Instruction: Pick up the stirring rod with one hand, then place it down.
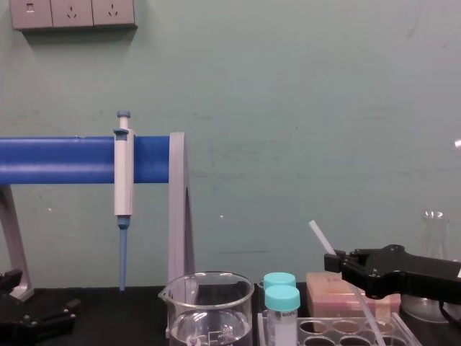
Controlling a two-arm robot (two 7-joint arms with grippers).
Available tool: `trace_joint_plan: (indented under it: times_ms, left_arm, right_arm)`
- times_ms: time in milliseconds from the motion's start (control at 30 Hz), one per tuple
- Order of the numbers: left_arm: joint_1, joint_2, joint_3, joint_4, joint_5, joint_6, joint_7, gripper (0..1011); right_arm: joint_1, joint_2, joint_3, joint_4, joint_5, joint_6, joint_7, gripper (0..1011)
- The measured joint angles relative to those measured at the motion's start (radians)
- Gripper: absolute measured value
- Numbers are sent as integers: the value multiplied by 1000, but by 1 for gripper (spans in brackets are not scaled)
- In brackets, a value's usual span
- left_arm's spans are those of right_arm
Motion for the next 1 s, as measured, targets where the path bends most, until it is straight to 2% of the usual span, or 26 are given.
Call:
trace_joint_plan:
  times_ms: [200, 300, 500, 533, 667, 867, 1000]
  left_arm:
    - [0, 0, 0, 0, 0, 0, 0, 1000]
    - [0, 0, 0, 0, 0, 0, 0, 1000]
    - [0, 0, 0, 0, 0, 0, 0, 1000]
    - [0, 0, 0, 0, 0, 0, 0, 1000]
    - [0, 0, 0, 0, 0, 0, 0, 1000]
    - [0, 0, 0, 0, 0, 0, 0, 1000]
    - [0, 0, 0, 0, 0, 0, 0, 1000]
  right_arm:
    - [-39, 15, 16, -78, -1, 15, -40, 66]
    - [-69, 27, 30, -140, 8, 27, -63, 66]
    - [-134, 54, 63, -290, 49, 49, -93, 66]
    - [-134, 54, 63, -290, 49, 49, -93, 66]
    - [-163, 67, 78, -369, 77, 46, -102, 66]
    - [-183, 78, 92, -441, 98, 16, -115, 66]
    - [-195, 78, 102, -472, 86, -50, -140, 66]
